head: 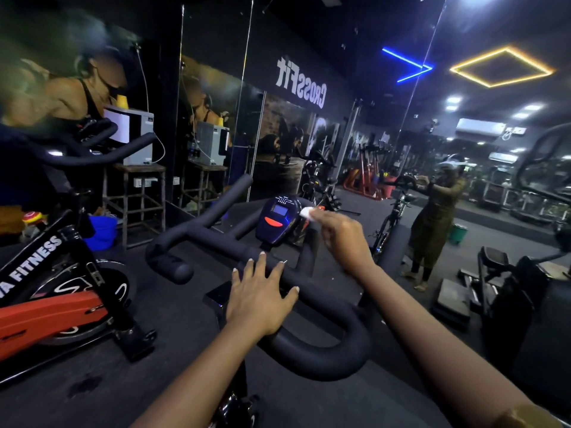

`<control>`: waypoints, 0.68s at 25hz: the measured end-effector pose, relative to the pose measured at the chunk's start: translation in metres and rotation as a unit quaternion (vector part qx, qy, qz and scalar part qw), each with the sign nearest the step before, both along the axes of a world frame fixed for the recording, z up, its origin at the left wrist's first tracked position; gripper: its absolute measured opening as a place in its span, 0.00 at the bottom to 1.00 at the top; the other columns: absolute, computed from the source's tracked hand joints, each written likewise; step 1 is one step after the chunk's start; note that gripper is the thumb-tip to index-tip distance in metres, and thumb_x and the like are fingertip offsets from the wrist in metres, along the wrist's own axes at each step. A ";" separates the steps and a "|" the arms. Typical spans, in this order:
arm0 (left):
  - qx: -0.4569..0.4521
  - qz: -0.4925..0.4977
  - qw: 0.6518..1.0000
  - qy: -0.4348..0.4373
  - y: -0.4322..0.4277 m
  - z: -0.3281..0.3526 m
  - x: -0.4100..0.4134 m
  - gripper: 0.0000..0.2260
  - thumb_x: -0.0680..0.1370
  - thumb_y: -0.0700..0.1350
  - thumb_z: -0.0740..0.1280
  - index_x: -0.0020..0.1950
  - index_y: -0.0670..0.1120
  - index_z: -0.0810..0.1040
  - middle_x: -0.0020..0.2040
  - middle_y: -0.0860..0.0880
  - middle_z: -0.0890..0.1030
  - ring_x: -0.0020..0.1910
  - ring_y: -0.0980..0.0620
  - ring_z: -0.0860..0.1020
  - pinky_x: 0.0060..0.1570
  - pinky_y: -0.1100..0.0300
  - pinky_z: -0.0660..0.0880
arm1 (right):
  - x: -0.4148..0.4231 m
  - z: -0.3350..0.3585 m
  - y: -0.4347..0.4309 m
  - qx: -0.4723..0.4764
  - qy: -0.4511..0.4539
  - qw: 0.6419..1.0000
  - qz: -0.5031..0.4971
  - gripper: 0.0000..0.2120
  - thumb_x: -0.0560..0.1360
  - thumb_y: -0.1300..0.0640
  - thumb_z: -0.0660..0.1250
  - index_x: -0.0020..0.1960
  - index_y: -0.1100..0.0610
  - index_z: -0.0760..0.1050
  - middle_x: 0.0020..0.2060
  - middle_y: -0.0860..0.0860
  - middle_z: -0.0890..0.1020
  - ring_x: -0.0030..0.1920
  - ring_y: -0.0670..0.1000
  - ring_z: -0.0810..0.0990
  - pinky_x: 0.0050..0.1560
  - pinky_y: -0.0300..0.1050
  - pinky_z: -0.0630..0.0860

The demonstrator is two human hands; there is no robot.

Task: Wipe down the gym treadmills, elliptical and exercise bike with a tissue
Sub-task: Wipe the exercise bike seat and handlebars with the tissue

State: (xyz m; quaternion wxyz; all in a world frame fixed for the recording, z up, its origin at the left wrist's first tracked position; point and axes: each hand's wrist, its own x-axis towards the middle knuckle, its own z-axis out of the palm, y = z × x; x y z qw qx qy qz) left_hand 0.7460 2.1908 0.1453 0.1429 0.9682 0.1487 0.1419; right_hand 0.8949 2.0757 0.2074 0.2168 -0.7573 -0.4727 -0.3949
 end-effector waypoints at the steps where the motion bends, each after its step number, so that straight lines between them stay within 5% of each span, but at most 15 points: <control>1: 0.001 0.001 1.000 0.002 0.000 0.000 0.000 0.28 0.80 0.62 0.52 0.78 0.54 0.51 0.79 0.47 0.45 0.77 0.46 0.47 0.75 0.46 0.45 | 0.011 0.011 0.000 0.009 0.025 0.999 -0.027 0.20 0.66 0.71 0.63 0.55 0.60 0.81 0.51 0.55 0.83 0.51 0.55 0.82 0.50 0.42 0.76; 5: -0.001 -0.001 1.000 0.001 0.000 0.000 0.000 0.28 0.80 0.62 0.52 0.78 0.54 0.52 0.79 0.47 0.45 0.77 0.46 0.47 0.75 0.46 0.46 | 0.025 0.023 0.014 -0.122 0.103 0.985 -0.071 0.17 0.70 0.70 0.64 0.57 0.62 0.80 0.57 0.57 0.80 0.58 0.56 0.78 0.57 0.42 0.69; 10: -0.010 -0.003 1.000 -0.001 0.000 0.001 0.000 0.28 0.80 0.62 0.53 0.78 0.54 0.52 0.79 0.47 0.45 0.77 0.46 0.47 0.75 0.46 0.46 | -0.003 -0.013 -0.001 -0.096 0.057 0.992 -0.058 0.17 0.70 0.67 0.59 0.54 0.61 0.81 0.52 0.58 0.83 0.49 0.61 0.81 0.51 0.51 0.76; 13: -0.019 -0.004 1.000 -0.006 0.001 0.001 0.001 0.28 0.80 0.61 0.53 0.78 0.54 0.52 0.79 0.47 0.46 0.77 0.46 0.47 0.75 0.46 0.46 | -0.030 -0.033 -0.008 -0.093 0.068 0.993 -0.035 0.20 0.70 0.61 0.54 0.54 0.60 0.81 0.50 0.56 0.83 0.46 0.60 0.82 0.47 0.50 0.79; 17: -0.025 -0.007 1.000 -0.008 0.000 0.001 -0.001 0.27 0.80 0.59 0.53 0.78 0.54 0.53 0.79 0.47 0.45 0.77 0.46 0.47 0.75 0.46 0.46 | -0.052 -0.051 -0.024 -0.112 0.056 0.992 0.000 0.19 0.68 0.64 0.56 0.51 0.59 0.83 0.47 0.55 0.85 0.41 0.57 0.83 0.40 0.47 0.81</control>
